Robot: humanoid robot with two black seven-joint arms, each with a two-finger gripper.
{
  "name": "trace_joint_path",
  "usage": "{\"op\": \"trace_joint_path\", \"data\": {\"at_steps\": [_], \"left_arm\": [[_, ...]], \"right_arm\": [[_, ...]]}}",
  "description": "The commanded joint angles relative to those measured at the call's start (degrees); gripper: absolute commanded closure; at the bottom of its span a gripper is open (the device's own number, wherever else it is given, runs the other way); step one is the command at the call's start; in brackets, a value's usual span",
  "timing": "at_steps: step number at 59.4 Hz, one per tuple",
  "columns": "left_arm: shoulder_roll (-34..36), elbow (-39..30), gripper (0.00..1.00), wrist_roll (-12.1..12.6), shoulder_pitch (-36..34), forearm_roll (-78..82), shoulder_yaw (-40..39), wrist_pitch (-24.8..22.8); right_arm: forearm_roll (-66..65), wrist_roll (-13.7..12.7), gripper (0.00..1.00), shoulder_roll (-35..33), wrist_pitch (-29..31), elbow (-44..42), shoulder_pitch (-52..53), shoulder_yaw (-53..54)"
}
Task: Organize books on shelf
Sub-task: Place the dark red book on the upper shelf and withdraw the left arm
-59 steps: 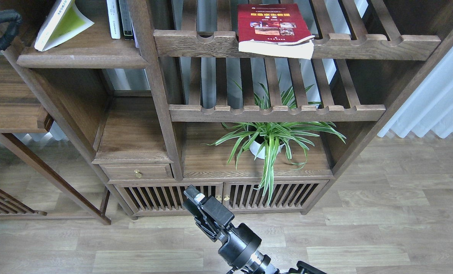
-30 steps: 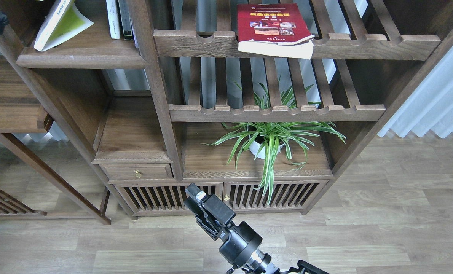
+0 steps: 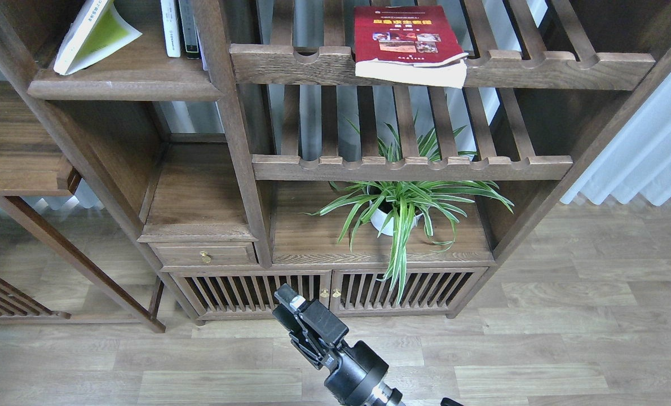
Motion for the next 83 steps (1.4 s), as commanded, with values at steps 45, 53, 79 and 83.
{"op": "trace_joint_path", "data": {"at_steps": [45,53,79,83], "left_arm": [[0.39,1.03,0.79,-2.75,5.62,0.07,3.31,-0.03],[0.39,1.21,0.76,-3.28,5.97,0.16,3.31,-0.03],[-0.75,1.30,0.60,-3.46,4.22,-0.28,2.26,0.67],[-0.84,1.30,0.60,-3.46,3.16,-0.37,1.73,0.67]], "right_arm": [[0.21,0.00,0.22,0.00,0.00,-0.09,1.31,0.88],[0.21,0.00,0.22,0.00,0.00,-0.09,1.57,0.88],[0.30,0.00,0.22,0.00,0.00,-0.44,1.48,0.70],[0.30,0.00,0.22,0.00,0.00,-0.53,1.48,0.79]]}}
